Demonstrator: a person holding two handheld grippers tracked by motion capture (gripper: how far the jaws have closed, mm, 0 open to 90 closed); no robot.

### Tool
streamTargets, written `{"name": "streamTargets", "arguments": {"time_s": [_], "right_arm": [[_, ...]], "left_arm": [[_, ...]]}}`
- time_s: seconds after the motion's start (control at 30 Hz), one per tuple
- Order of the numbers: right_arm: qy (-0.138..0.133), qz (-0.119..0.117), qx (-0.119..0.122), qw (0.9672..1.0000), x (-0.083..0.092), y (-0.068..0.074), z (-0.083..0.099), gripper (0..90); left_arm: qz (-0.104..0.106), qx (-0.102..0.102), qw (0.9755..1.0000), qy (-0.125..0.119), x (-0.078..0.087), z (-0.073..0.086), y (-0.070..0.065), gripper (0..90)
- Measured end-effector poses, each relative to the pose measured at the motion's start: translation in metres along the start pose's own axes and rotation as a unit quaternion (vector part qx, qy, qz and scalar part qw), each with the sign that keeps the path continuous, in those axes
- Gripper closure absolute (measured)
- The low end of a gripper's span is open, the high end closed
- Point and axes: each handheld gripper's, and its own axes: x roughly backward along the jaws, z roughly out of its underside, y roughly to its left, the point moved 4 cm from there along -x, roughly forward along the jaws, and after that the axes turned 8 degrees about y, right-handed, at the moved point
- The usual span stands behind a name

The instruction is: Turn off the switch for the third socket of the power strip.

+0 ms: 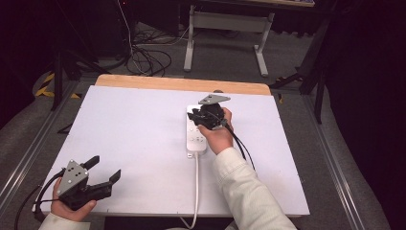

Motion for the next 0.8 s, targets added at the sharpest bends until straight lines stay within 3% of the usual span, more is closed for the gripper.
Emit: {"name": "streamTargets", "arguments": {"time_s": [0.1,0.2,0.8], "right_arm": [[-0.01,-0.001,-0.003,0.9999,0.013,0.003,-0.001,45.8],[-0.011,-0.003,-0.006,0.9999,0.025,0.004,0.0,38.0],[-0.031,-0.045,-0.007,0.9985,0.095,0.017,0.031,23.5]], "left_arm": [[0.0,0.0,1.0,-0.001,0.0,0.0,0.0,17.3],[0.0,0.0,1.0,0.0,0.0,0.0,0.0,17.3],[-0.003,-0.001,1.0,0.001,-0.001,0.0,-0.002,17.3]]}}
